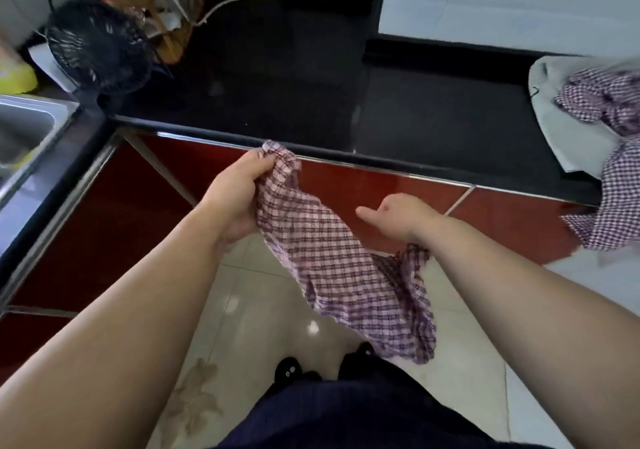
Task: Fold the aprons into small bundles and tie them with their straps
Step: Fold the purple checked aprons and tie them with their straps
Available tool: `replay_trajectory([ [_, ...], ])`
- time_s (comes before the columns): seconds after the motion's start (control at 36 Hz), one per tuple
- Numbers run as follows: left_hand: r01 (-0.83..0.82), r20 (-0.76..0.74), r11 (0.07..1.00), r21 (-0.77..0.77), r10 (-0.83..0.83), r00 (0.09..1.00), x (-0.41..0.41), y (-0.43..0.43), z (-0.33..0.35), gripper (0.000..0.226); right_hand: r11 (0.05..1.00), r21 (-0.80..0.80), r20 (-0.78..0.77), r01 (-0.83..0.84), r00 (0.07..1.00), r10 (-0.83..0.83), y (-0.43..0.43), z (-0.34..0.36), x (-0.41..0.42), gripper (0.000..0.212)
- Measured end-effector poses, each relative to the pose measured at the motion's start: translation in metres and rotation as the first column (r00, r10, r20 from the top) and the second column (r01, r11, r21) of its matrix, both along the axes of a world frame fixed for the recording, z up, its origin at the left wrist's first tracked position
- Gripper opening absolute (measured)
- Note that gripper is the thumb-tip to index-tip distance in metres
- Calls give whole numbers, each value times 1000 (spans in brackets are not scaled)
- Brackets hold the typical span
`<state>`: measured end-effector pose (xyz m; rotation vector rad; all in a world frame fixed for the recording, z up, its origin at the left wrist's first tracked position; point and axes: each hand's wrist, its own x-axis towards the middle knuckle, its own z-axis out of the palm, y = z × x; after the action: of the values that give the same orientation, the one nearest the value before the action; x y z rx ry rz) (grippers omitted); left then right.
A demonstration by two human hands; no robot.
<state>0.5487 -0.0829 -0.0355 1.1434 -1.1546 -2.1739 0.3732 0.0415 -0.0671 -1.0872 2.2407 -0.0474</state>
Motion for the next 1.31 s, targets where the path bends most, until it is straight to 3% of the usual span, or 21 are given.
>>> replay_trajectory([
  [0.06, 74, -48, 997, 28, -72, 996, -13, 11, 6, 29, 994, -66, 238, 82, 969, -64, 8, 3, 2, 59],
  [0.11, 145, -89, 989, 38, -141, 986, -25, 21, 13, 30, 958, -74, 584, 277, 791, -183, 11, 2, 4, 71],
  [0.17, 227, -117, 973, 34, -222, 968, -36, 31, 20, 29, 940, -102, 721, 325, 675, -155, 15, -1, 3, 93],
  [0.19, 264, -116, 964, 21, -260, 959, -41, 35, 22, 28, 949, -140, 720, 283, 687, -99, 16, -3, 1, 92],
  [0.28, 318, -104, 948, -29, -319, 942, -48, 41, 26, 26, 945, -270, 639, 185, 768, 32, 17, 4, 0, 47],
  [0.33, 300, -101, 953, -43, -303, 948, -50, 40, 26, 25, 914, -351, 612, 204, 788, 59, 13, 10, 3, 25],
  [0.39, 301, -97, 953, -43, -304, 948, -47, 37, 26, 24, 853, -426, 634, 300, 772, 45, 8, 11, 6, 27],
  [0.47, 341, -72, 938, -66, -345, 936, -44, 36, 26, 25, 793, -467, 707, 390, 704, 71, 2, 11, 7, 70],
  [0.5, 351, -61, 933, -74, -356, 933, -43, 37, 27, 25, 807, -478, 697, 347, 709, 108, 2, 12, 7, 67],
  [0.61, 317, -37, 942, -107, -322, 946, -40, 35, 32, 24, 854, -488, 547, 178, 826, 141, -7, 15, 14, 11],
  [0.67, 238, 3, 964, -121, -240, 971, -32, 27, 33, 25, 820, -541, 395, 186, 917, 53, -11, 11, 9, 12],
  [0.75, 349, 288, 889, -296, -266, 920, -14, 8, 24, 14, 727, -610, 233, 316, 948, -216, -9, 9, -11, 8],
  [0.78, 455, 430, 829, -327, -298, 852, -9, 4, 22, 7, 700, -627, 228, 342, 940, -255, -8, 10, -17, 12],
  [0.83, 625, 670, 722, -296, -309, 675, -3, -1, 16, 18, 673, -638, 281, 376, 926, -251, -11, 14, -22, 18],
  [0.89, 660, 785, 661, -356, -170, 595, -6, -1, 11, 18, 653, -633, 336, 416, 908, -252, -16, 16, -23, 20],
  [1.0, 449, 733, 638, -625, 284, 618, -12, -7, 5, 14, 669, -587, 233, 455, 887, -399, -15, 16, -31, 30],
  [1.06, 318, 671, 644, -696, 424, 609, -11, -10, 5, 18, 624, -589, 212, 513, 843, -494, -8, 16, -35, 28],
  [1.11, 244, 644, 682, -689, 422, 638, -11, -13, 6, 17, 485, -582, 365, 653, 743, -561, -5, 18, -37, 29],
  [1.19, 94, 572, 805, -586, 329, 751, -14, -14, 6, 23, 280, -408, 772, 869, 492, -403, -9, 21, -36, 36],
  [1.31, -147, 352, 938, -315, 259, 900, -21, -7, 11, 27, 318, -247, 935, 915, 312, -172, -8, 27, -36, 54],
])
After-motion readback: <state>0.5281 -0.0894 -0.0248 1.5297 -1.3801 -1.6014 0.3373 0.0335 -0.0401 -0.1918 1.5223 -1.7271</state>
